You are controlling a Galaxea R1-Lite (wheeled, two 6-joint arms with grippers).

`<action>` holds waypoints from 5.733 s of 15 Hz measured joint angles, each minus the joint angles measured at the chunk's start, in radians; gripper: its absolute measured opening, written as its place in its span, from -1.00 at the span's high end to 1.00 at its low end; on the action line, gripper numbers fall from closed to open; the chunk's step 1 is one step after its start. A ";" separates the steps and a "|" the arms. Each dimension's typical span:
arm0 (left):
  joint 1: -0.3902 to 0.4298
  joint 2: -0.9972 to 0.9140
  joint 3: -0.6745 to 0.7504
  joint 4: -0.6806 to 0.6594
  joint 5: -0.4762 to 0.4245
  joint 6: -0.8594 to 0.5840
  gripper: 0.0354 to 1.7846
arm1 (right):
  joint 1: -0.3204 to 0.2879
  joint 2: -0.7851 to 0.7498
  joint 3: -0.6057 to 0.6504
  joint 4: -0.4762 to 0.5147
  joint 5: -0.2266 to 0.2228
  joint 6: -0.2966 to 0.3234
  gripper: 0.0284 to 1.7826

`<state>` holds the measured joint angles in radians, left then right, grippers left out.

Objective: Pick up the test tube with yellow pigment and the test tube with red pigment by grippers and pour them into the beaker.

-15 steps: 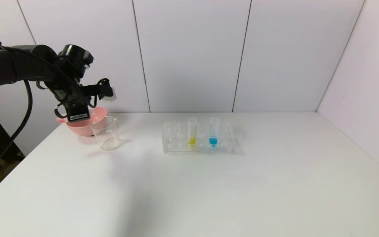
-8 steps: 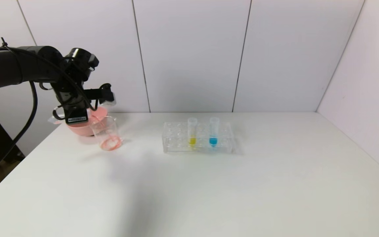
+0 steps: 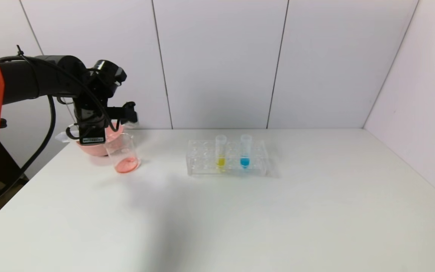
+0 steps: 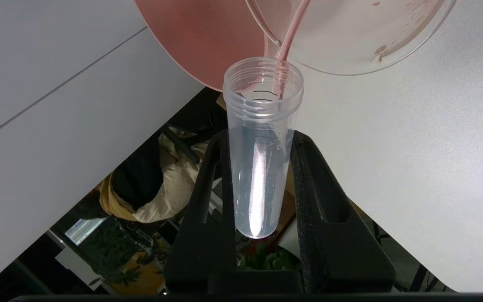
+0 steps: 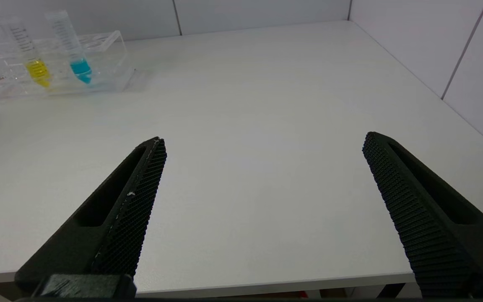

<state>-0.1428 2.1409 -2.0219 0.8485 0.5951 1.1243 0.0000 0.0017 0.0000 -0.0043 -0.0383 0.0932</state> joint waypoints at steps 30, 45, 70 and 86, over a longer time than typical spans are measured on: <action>0.186 -0.449 0.953 -1.197 -0.324 -1.036 0.56 | 0.000 0.000 0.000 0.000 0.000 0.000 -0.92; 0.187 -0.051 0.976 -1.887 -0.231 -1.204 0.50 | 0.000 0.000 0.000 0.000 0.000 0.000 -0.92; 0.186 -0.675 1.334 -1.711 -0.753 -0.981 -0.98 | 0.000 0.000 0.000 0.000 0.000 0.000 -0.92; 0.076 -0.989 1.337 -1.080 -1.148 -0.934 -0.98 | 0.000 0.000 0.000 0.000 0.000 0.000 -0.92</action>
<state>-0.0664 1.1521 -0.6845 -0.2317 -0.5528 0.1900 0.0000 0.0017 0.0000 -0.0038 -0.0383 0.0928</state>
